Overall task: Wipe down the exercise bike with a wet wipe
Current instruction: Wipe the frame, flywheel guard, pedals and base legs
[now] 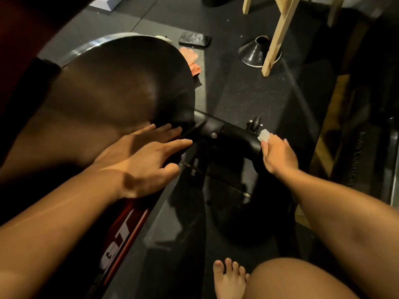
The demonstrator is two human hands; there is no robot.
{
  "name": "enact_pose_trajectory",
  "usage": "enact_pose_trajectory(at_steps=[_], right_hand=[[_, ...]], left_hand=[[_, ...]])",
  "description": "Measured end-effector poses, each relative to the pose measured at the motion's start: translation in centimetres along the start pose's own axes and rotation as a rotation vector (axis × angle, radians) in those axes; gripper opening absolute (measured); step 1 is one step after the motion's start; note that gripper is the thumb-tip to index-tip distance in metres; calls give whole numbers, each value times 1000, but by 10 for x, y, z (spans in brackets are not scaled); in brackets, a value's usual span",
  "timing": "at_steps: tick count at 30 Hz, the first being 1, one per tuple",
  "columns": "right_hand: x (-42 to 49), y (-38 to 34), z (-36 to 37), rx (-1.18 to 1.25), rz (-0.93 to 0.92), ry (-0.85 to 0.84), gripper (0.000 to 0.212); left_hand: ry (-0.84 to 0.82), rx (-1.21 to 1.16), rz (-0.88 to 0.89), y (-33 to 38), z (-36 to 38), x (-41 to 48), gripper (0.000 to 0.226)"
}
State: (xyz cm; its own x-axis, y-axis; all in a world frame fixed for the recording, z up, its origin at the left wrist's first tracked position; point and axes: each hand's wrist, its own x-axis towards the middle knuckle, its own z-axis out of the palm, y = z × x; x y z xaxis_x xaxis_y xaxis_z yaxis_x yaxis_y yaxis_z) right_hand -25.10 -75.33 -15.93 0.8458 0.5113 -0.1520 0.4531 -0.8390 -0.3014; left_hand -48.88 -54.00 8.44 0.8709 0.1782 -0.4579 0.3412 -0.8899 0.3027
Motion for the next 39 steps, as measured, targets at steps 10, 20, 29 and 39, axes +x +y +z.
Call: enact_pose_trajectory(at_steps=[10, 20, 29, 39], right_hand=[[37, -22, -8, 622, 647, -108, 40], [30, 2, 19, 1196, 1025, -33, 33], [-14, -54, 21, 1778, 1248, -120, 37], [6, -180, 41, 1915, 882, -291, 23]], left_hand=[[3, 153, -4, -1, -5, -1, 76], [-19, 184, -30, 4, -8, -3, 74], [-18, 163, -56, 6, -9, -3, 76], [7, 100, -39, 2, -7, -1, 75]])
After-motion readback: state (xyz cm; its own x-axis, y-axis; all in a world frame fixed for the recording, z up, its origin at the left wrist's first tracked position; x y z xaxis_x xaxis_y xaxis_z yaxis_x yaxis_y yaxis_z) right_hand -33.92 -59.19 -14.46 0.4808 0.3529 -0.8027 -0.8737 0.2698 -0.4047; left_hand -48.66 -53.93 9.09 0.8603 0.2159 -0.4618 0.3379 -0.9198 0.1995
